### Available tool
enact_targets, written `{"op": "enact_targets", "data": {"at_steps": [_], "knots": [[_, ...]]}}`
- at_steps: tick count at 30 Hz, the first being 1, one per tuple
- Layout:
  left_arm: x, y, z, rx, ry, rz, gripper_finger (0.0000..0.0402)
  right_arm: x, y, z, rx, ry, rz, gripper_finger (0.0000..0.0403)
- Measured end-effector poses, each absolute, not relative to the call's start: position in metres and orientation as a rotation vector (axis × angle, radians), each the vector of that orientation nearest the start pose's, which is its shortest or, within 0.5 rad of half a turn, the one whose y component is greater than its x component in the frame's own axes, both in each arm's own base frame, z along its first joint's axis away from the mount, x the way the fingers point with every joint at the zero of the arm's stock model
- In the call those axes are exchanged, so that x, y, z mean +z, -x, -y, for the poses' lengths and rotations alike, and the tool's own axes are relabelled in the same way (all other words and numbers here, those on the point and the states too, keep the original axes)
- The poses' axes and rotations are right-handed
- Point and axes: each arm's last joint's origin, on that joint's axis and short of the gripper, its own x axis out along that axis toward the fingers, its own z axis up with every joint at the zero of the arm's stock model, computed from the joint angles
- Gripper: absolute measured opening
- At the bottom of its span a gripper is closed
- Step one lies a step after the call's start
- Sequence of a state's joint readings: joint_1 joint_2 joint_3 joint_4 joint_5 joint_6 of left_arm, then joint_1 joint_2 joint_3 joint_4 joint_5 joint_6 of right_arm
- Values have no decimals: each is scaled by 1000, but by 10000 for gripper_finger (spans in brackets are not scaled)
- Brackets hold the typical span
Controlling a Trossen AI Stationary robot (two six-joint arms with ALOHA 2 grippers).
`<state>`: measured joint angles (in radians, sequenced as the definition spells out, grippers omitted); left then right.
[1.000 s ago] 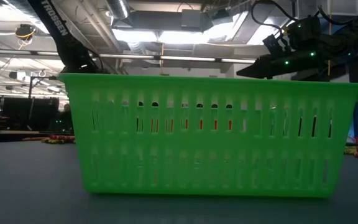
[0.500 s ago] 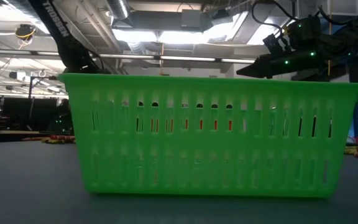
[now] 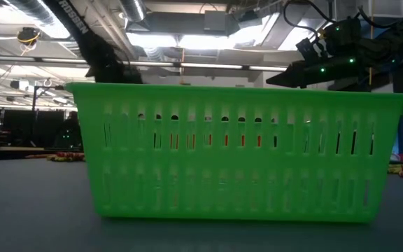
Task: Sort crayons
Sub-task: Put the orange crayon into the transparent bin
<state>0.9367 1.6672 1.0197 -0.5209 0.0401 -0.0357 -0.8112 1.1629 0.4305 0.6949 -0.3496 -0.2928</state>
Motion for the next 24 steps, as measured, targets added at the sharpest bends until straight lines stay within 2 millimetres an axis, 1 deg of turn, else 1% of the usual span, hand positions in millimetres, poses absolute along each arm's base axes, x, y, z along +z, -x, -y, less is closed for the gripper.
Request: {"op": "enact_targets", "data": {"at_steps": [5, 9, 13, 16, 19, 21, 24], "knots": [[204, -217, -252, 696, 400, -1004, 8, 223, -167, 162, -453, 267, -99, 124], [224, -240, -250, 653, 284, -911, 8, 223, -167, 162, -453, 267, -99, 124], [236, -261, -245, 631, 207, -778, 8, 223, -167, 162, -453, 266, -100, 124], [241, -275, -239, 608, 158, -695, 8, 223, -167, 162, -453, 267, -99, 124], [240, -289, -236, 562, 131, -631, 8, 224, -167, 162, -454, 273, -90, 124], [238, -299, -235, 531, 127, -621, 8, 224, -167, 162, -454, 275, -87, 124], [237, -317, -238, 505, 123, -625, 8, 224, -167, 162, -454, 275, -86, 124]]}}
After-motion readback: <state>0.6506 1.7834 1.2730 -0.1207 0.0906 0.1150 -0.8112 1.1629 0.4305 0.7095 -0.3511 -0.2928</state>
